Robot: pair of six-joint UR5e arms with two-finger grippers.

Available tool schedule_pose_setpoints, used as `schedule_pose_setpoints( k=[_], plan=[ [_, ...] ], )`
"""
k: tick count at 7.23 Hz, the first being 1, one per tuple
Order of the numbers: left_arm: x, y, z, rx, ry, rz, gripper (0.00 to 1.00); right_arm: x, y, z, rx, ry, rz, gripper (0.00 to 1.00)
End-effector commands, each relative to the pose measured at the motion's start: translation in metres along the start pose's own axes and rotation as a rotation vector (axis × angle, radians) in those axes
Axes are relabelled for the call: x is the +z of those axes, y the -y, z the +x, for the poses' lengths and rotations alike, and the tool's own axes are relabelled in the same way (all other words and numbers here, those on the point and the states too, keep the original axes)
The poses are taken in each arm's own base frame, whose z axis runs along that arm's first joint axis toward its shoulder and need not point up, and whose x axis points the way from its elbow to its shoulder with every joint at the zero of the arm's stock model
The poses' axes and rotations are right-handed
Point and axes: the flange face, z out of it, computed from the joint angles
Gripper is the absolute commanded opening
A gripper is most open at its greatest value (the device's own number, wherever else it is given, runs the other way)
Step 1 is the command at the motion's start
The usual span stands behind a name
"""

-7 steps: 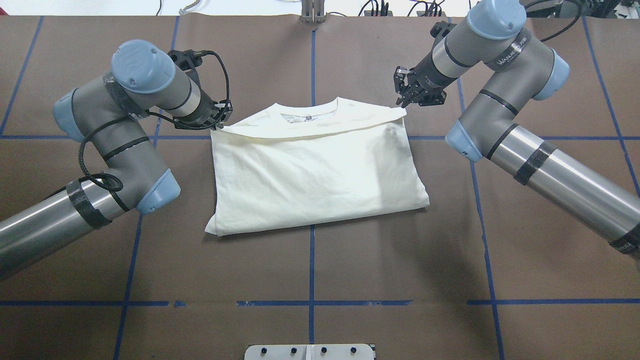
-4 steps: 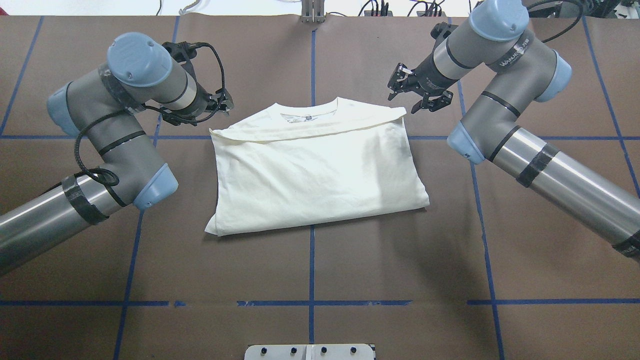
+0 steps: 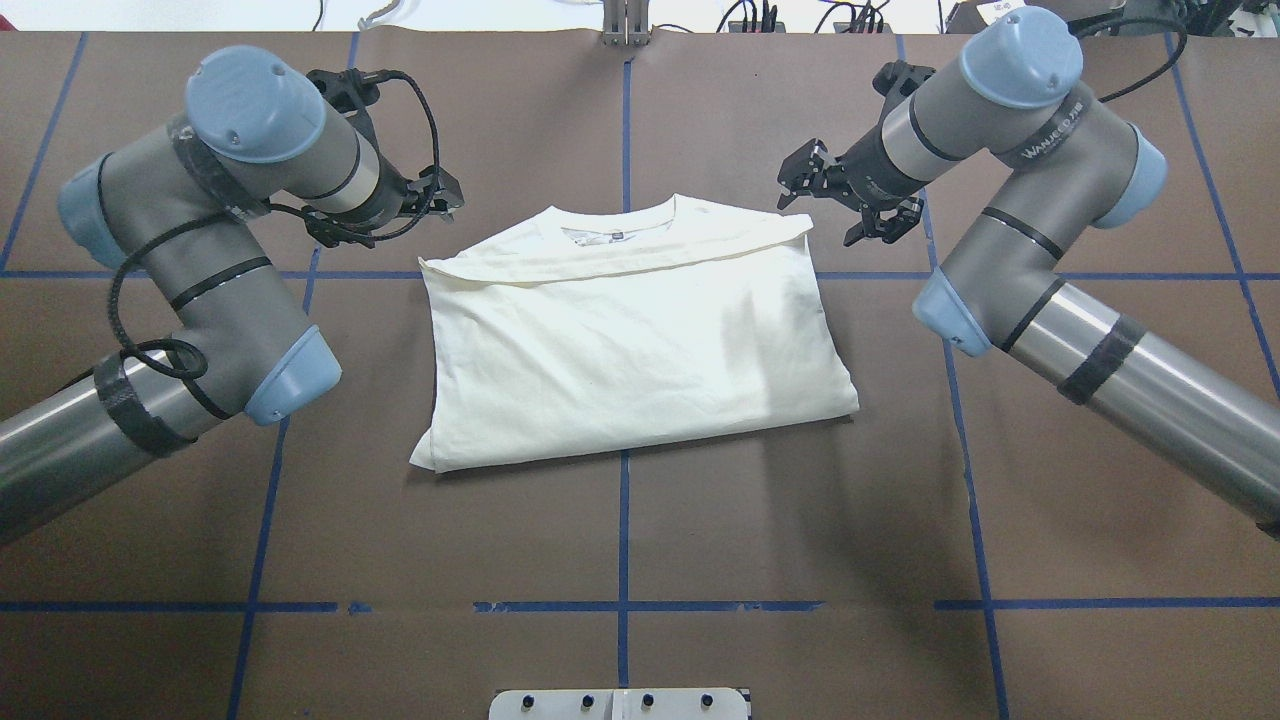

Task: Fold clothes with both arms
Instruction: 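Open both grippers at the collar and lift away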

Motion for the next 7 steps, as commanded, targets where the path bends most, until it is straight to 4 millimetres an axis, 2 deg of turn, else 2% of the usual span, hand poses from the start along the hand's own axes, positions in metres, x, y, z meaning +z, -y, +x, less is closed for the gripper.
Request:
schedule_pose_setpoints(
  k=[1, 2, 3, 5, 6, 7],
  plan=[
    [-0.007, -0.007, 0.000, 0.003, -0.002, -0.006, 1.00, 0.037, -0.057, 0.036, -0.039, -0.070, 0.009, 1.00],
    [-0.007, -0.007, 0.000, 0.002, -0.004, -0.007, 1.00, 0.043, -0.064, 0.038, -0.042, -0.084, 0.005, 1.00],
    [-0.008, -0.006, 0.000, 0.003, -0.005, -0.005, 1.00, 0.040, -0.065, 0.037, -0.032, -0.104, 0.002, 1.00],
    [-0.007, -0.007, -0.001, 0.003, -0.002, -0.007, 1.00, 0.018, -0.078, 0.019, -0.030, -0.110, -0.014, 0.85],
    [-0.007, -0.007, 0.000, 0.003, -0.004, -0.007, 1.00, 0.018, -0.081, 0.018, -0.027, -0.124, -0.018, 0.79],
    [-0.007, -0.007, 0.000, 0.003, -0.004, -0.008, 1.00, 0.026, -0.084, 0.022, -0.032, -0.138, -0.019, 0.80]
  ],
)
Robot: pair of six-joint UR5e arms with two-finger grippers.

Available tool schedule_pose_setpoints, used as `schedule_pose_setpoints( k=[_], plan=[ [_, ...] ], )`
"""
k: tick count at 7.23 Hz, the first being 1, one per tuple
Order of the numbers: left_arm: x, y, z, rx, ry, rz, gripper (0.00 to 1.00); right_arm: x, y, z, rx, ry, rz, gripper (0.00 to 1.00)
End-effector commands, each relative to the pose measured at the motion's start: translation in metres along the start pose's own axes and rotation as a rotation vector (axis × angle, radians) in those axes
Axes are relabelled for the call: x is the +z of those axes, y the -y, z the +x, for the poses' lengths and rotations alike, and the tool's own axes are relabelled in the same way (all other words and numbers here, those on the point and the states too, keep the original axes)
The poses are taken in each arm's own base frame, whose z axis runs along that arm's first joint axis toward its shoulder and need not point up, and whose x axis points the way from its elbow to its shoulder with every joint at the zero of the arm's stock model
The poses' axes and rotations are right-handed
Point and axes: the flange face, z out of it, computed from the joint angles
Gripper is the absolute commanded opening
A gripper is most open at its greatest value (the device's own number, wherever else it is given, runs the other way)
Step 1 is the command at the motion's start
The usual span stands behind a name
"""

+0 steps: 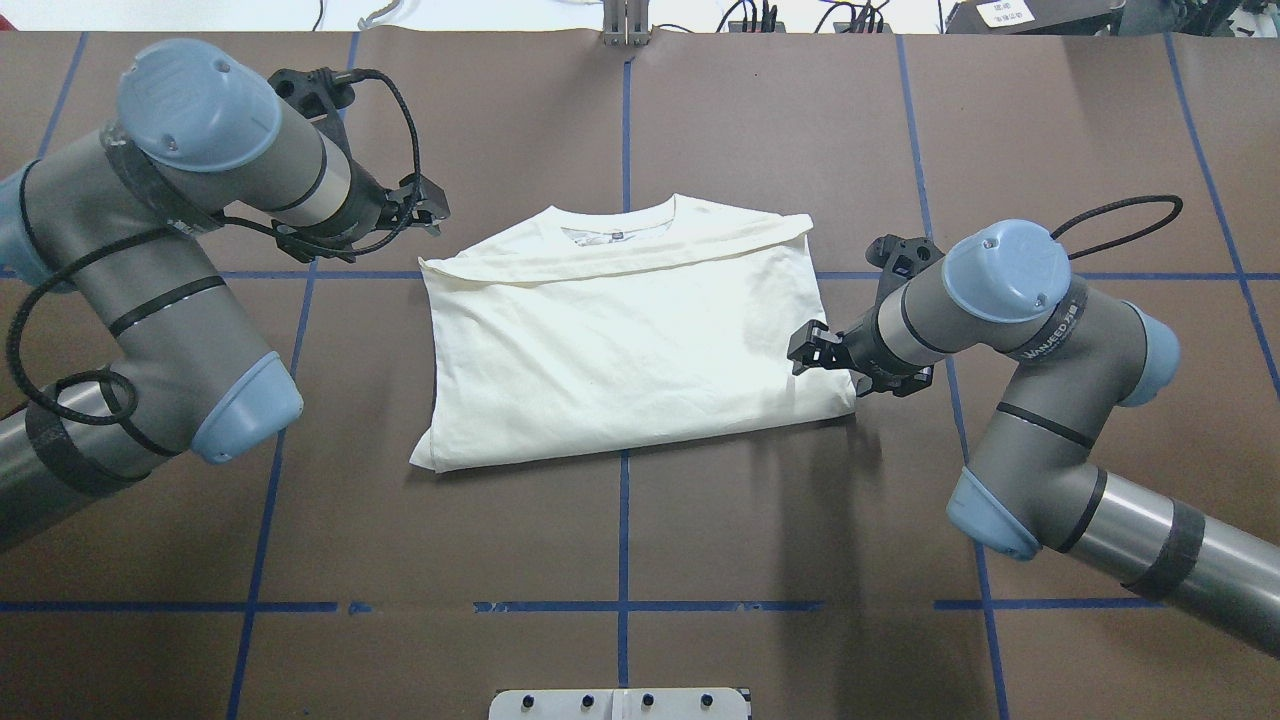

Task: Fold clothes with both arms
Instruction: 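Move the right gripper to the folded shirt's side edge nearest it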

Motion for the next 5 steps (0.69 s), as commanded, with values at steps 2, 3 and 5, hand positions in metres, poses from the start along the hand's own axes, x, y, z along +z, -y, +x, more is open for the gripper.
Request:
schedule_pose_setpoints(
  k=[2, 3, 5],
  plan=[
    [0.000, -0.002, 0.002, 0.001, -0.002, -0.003, 1.00, 0.011, -0.005, 0.015, -0.004, -0.039, -0.013, 0.82],
    [0.001, -0.005, 0.003, 0.004, -0.003, -0.008, 1.00, 0.013, -0.006, 0.021, 0.000, -0.049, -0.015, 0.82],
    [0.001, -0.005, 0.003, -0.003, -0.004, -0.006, 1.00, 0.013, -0.007, 0.020, 0.000, -0.047, -0.021, 0.34]
  ],
)
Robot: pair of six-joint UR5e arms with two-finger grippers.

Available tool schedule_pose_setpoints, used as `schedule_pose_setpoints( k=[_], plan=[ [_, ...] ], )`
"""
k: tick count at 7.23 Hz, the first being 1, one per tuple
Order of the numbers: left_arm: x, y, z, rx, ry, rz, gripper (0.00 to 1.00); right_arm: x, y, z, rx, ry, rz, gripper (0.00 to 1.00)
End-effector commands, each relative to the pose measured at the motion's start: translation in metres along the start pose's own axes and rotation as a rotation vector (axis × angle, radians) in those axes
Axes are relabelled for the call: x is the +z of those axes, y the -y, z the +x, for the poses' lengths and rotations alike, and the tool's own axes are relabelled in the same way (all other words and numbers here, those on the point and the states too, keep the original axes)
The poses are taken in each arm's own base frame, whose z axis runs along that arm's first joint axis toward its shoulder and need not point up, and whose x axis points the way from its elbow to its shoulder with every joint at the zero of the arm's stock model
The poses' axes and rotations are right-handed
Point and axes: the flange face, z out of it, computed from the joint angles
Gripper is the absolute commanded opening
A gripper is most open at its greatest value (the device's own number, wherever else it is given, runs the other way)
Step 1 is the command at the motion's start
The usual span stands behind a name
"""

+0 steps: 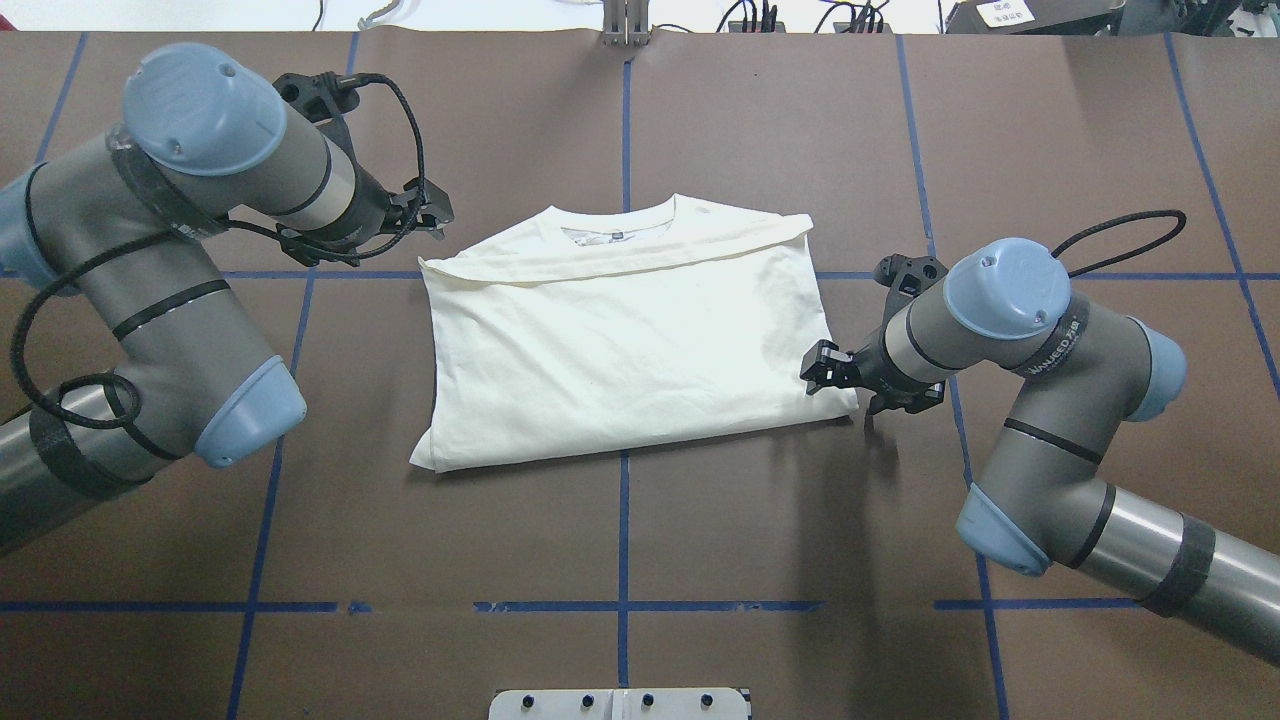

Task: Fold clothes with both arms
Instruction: 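Move the right gripper to the folded shirt's side edge nearest it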

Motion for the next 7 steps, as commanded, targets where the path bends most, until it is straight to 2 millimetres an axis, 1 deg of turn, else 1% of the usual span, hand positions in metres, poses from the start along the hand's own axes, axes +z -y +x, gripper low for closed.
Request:
schedule_pose_setpoints(
  k=[1, 4, 5, 6, 7],
  plan=[
    [0.001, 0.000, 0.000, -0.002, 0.000, 0.001, 1.00, -0.001, -0.002, -0.004, -0.005, 0.006, 0.002, 0.00],
    [0.002, 0.000, -0.001, -0.001, 0.001, 0.002, 1.00, -0.007, -0.003, -0.005, -0.006, 0.017, -0.007, 0.00],
    [0.002, 0.000, -0.001, -0.001, 0.001, 0.002, 1.00, -0.016, -0.005, -0.002, -0.010, 0.029, -0.004, 0.00],
    [0.000, 0.000, 0.001, -0.001, -0.003, 0.003, 1.00, -0.030, -0.025, 0.022, -0.020, 0.029, -0.015, 0.00],
    [-0.001, -0.001, 0.003, 0.000, -0.007, 0.002, 1.00, -0.040, -0.075, 0.053, -0.051, 0.012, -0.069, 0.00]
  ],
)
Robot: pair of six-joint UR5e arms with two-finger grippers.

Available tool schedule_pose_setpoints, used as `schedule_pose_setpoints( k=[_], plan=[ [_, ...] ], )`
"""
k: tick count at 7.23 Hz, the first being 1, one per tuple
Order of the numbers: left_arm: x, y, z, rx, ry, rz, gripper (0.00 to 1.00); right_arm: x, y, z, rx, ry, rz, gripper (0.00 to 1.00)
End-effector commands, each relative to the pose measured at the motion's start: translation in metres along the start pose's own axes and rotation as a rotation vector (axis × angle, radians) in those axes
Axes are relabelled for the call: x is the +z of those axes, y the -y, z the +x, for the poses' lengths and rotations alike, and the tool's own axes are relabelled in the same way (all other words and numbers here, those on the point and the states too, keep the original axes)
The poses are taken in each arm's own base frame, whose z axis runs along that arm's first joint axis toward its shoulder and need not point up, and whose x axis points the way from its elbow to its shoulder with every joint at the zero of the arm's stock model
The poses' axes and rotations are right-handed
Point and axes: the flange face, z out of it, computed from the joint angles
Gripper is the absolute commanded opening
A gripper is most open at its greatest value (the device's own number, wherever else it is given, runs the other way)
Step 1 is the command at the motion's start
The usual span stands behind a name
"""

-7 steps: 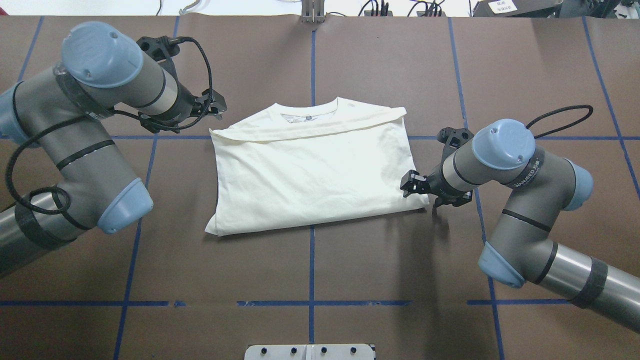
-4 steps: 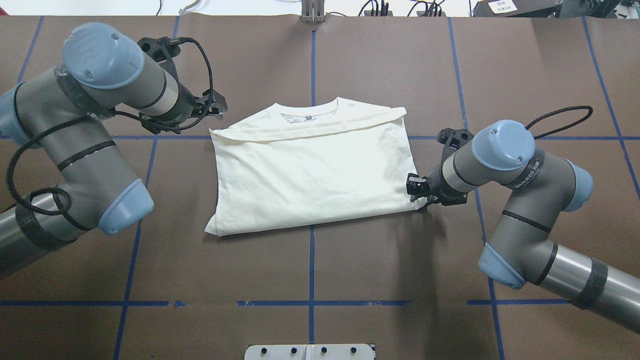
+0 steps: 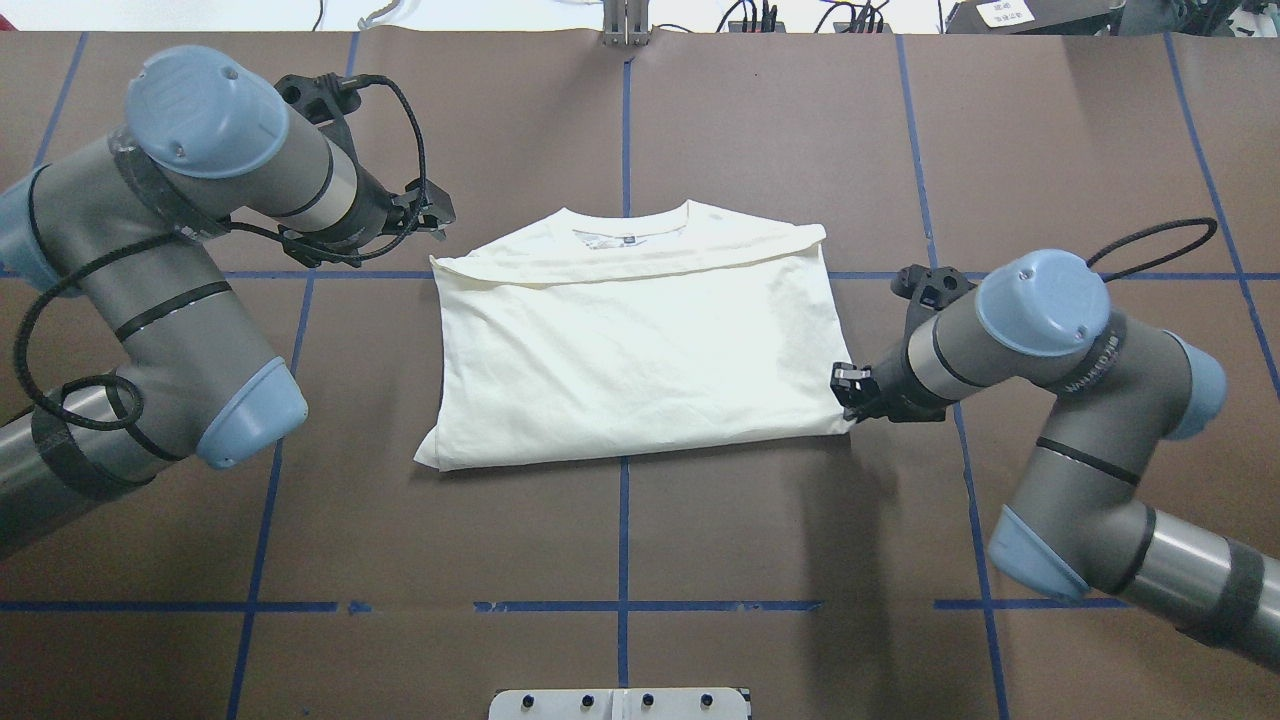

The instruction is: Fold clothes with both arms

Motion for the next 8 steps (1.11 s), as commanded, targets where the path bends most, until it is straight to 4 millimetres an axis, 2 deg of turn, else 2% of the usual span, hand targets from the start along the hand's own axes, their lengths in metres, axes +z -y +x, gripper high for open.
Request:
schedule_pose_setpoints(
  k=[1, 2, 3, 4, 5, 6, 7, 8],
  plan=[
    [-0.002, -0.001, 0.003, -0.004, -0.006, 0.001, 1.00, -0.023, -0.093, 0.048, -0.052, -0.026, -0.107, 0.00],
    [-0.005, -0.002, 0.003, -0.002, -0.010, 0.001, 1.00, -0.022, -0.141, 0.054, -0.044, -0.045, -0.182, 0.00],
    [-0.008, -0.007, 0.005, 0.004, -0.018, -0.003, 1.00, -0.015, -0.188, 0.045, -0.032, -0.052, -0.253, 0.00],
    [-0.007, -0.013, 0.007, 0.004, -0.021, -0.008, 1.00, -0.019, -0.207, 0.040, -0.046, -0.045, -0.288, 0.26],
    [-0.003, -0.021, 0.009, 0.006, -0.019, -0.020, 1.00, -0.031, -0.215, 0.033, -0.058, -0.019, -0.292, 0.99],
    [0.004, -0.035, 0.014, 0.019, -0.018, -0.042, 1.00, -0.049, -0.207, 0.025, -0.051, 0.017, -0.273, 1.00],
    [0.017, -0.066, 0.023, -0.020, -0.017, -0.083, 1.00, -0.064, -0.174, 0.020, -0.014, 0.054, -0.210, 1.00],
    [0.031, -0.111, 0.033, -0.086, -0.006, -0.141, 1.00, -0.084, -0.145, 0.004, 0.012, 0.113, -0.155, 1.00]
  ],
)
